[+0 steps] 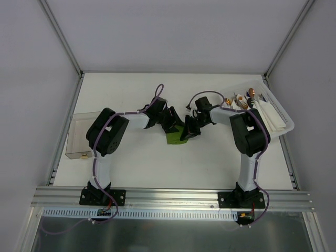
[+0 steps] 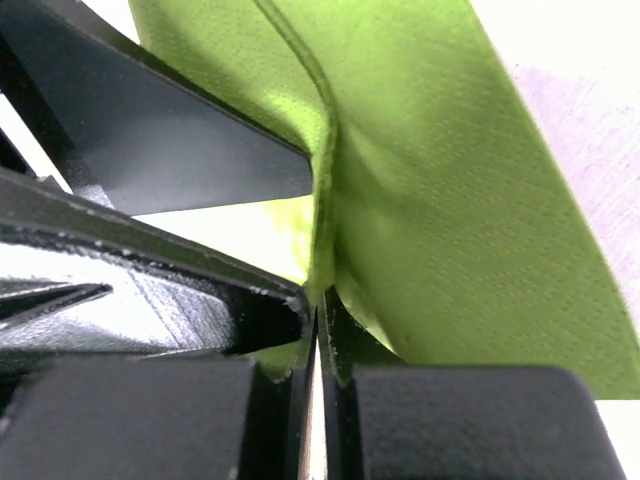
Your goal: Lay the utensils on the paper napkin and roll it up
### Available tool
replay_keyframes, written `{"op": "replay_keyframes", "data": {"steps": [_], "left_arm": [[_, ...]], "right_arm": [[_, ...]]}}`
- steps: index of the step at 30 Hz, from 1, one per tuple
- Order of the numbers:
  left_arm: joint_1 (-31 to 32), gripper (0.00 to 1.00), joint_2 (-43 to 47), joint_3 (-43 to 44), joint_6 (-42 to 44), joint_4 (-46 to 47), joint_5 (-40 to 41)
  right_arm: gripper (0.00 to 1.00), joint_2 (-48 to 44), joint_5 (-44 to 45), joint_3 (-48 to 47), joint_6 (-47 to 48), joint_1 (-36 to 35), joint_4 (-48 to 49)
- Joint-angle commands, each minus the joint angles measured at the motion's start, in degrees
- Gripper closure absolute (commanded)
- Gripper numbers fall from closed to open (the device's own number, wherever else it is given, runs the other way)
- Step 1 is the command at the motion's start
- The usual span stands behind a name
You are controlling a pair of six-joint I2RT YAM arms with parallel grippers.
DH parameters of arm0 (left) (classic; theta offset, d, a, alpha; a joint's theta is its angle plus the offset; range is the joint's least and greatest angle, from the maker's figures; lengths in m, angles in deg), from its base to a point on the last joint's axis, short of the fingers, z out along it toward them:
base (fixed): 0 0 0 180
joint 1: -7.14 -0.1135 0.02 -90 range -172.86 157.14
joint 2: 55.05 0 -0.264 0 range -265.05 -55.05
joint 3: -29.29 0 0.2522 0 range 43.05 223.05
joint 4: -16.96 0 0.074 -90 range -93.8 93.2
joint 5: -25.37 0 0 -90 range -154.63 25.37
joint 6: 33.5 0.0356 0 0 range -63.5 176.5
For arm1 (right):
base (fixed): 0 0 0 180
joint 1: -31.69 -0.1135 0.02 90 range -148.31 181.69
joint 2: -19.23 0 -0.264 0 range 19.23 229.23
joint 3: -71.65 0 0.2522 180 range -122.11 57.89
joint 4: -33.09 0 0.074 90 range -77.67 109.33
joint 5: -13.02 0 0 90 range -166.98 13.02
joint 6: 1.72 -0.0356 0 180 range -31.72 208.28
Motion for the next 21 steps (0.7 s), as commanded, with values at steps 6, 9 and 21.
{"op": "replay_keyframes", "data": {"steps": [6,9,21], "left_arm": [[1.13,0.46,4.55,-0.51,3.98,-6.63,1.63],[1.04,0.46,5.61,-0.68,4.33,-6.72,2.07],[0.69,0.48,9.13,0.89,7.06,-8.04,4.97]], "right_arm": [[1.00,2.29,5.50,-1.54,0.26,-0.19,1.12],[1.00,2.46,5.33,-1.63,0.35,-0.19,1.03],[1.00,1.41,4.54,-0.93,0.00,-0.10,0.77]]}}
